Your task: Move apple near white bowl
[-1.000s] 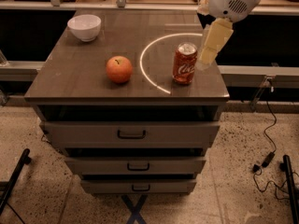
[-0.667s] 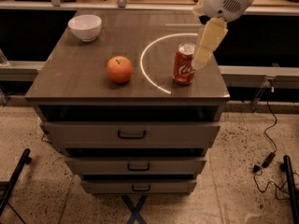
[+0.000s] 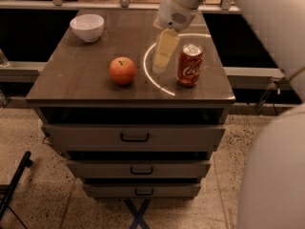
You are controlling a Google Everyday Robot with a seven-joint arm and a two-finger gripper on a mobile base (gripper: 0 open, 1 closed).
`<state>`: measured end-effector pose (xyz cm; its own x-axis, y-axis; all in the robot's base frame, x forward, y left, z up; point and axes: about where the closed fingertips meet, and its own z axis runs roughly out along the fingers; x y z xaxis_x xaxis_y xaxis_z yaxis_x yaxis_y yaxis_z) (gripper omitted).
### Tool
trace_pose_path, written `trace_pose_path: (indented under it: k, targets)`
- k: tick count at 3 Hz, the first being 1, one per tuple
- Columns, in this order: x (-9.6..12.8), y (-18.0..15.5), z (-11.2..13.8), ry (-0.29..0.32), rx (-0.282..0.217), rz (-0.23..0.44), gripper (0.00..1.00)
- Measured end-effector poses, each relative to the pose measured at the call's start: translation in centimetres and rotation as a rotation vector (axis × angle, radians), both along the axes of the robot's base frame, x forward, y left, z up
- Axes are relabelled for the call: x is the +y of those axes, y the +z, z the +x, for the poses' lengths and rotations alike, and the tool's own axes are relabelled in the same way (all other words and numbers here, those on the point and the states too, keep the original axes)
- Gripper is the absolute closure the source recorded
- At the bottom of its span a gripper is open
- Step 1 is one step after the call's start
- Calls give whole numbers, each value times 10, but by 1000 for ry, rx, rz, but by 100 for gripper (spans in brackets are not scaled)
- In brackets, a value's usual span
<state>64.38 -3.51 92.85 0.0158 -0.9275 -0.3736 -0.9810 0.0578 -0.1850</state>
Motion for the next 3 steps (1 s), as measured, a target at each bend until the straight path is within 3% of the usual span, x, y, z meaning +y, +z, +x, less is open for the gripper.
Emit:
trace_pose_path:
  k: [2,3]
  targets:
    - [87,-57,34,48,78,34,0]
    - [110,-67,30,71,104,50,0]
